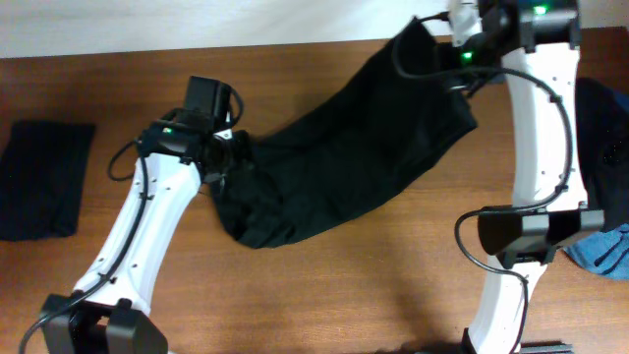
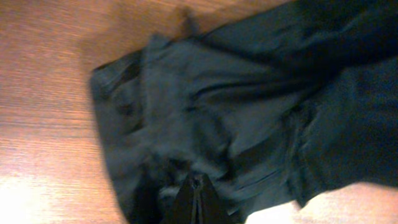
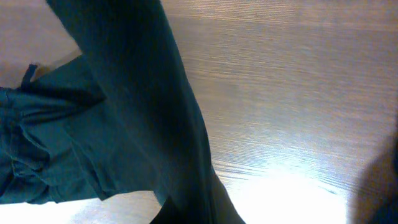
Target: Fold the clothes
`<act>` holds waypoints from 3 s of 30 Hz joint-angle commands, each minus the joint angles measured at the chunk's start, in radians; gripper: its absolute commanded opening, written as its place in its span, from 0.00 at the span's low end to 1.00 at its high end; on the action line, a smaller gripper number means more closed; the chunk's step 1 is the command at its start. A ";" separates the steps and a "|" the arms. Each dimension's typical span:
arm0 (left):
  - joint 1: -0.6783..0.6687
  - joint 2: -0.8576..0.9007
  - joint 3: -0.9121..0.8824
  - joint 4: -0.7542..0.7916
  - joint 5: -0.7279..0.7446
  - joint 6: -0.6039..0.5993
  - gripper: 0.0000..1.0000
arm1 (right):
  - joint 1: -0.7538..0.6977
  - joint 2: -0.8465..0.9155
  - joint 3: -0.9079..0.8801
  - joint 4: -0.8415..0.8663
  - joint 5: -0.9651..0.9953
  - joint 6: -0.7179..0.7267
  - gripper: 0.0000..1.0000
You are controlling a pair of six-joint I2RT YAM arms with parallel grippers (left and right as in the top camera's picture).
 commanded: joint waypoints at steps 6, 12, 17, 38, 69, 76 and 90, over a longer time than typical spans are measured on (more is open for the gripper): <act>-0.096 0.098 -0.018 -0.017 -0.010 0.031 0.01 | -0.030 -0.016 -0.041 0.019 0.015 -0.006 0.04; -0.129 0.157 -0.061 -0.030 -0.022 0.031 0.00 | -0.030 -0.016 -0.056 0.024 0.015 -0.010 0.04; -0.126 0.186 -0.097 0.005 -0.085 0.031 0.08 | -0.030 -0.016 -0.056 0.025 0.015 -0.010 0.04; -0.126 0.208 -0.200 0.174 0.016 0.158 0.41 | -0.030 -0.016 -0.056 0.035 0.016 -0.018 0.04; -0.126 0.113 -0.245 0.112 0.146 0.236 0.00 | -0.030 -0.016 -0.056 0.042 0.019 -0.017 0.04; -0.126 -0.029 -0.233 0.023 0.208 0.219 0.00 | -0.030 -0.016 -0.056 0.059 0.018 -0.008 0.04; -0.202 -0.034 -0.317 -0.082 0.311 0.172 0.00 | -0.030 -0.014 -0.121 0.093 0.018 -0.008 0.04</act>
